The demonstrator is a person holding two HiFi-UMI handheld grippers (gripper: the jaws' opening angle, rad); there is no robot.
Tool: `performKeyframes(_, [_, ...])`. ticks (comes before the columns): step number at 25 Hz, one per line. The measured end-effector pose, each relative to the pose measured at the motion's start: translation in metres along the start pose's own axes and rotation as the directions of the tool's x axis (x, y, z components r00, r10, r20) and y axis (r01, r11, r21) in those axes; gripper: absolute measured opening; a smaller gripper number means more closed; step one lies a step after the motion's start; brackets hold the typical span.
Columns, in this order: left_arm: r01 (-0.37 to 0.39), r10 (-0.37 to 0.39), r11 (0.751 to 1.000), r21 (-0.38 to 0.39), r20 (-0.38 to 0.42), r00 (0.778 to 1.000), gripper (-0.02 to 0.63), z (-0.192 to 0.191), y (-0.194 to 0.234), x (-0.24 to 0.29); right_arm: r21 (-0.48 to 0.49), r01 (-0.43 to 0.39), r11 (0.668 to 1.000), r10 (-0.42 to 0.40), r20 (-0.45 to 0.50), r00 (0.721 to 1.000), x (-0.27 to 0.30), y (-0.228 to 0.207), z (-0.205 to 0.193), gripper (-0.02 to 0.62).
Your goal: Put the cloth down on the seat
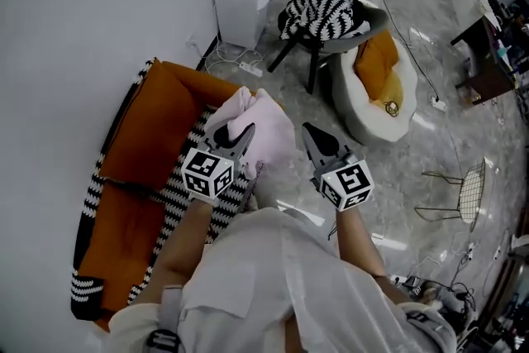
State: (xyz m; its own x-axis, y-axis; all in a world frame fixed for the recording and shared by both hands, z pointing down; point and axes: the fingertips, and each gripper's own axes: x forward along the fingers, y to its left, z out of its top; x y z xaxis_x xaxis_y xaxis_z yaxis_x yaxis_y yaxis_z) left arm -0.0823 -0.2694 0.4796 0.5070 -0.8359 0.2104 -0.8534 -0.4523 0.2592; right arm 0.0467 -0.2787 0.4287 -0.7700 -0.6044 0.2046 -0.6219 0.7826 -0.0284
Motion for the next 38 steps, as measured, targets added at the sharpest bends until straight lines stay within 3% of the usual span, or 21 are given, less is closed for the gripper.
performKeyframes(7, [-0.057, 0.057, 0.998, 0.019, -0.033, 0.998, 0.13, -0.001, 0.07, 0.049, 0.005, -0.03, 1.0, 0.03, -0.051, 0.998, 0.058, -0.024, -0.014, 0.009])
performKeyframes(14, [-0.134, 0.136, 0.991, 0.029, -0.11, 0.985, 0.132, -0.03, 0.135, 0.1, 0.047, -0.087, 0.995, 0.092, -0.107, 0.99, 0.119, -0.06, -0.04, 0.009])
performKeyframes(23, [-0.179, 0.186, 0.983, 0.049, -0.218, 0.958, 0.132, -0.092, 0.196, 0.164, 0.095, -0.155, 0.983, 0.17, -0.175, 0.97, 0.176, -0.087, -0.074, 0.009])
performKeyframes(30, [-0.182, 0.198, 0.98, 0.082, -0.287, 0.937, 0.133, -0.16, 0.209, 0.192, 0.153, -0.159, 0.975, 0.192, -0.227, 0.955, 0.192, -0.098, -0.127, 0.009])
performKeyframes(38, [-0.22, 0.192, 0.974, -0.045, -0.348, 0.918, 0.14, -0.248, 0.217, 0.186, 0.192, -0.146, 0.97, 0.197, -0.282, 0.939, 0.186, -0.099, -0.18, 0.009])
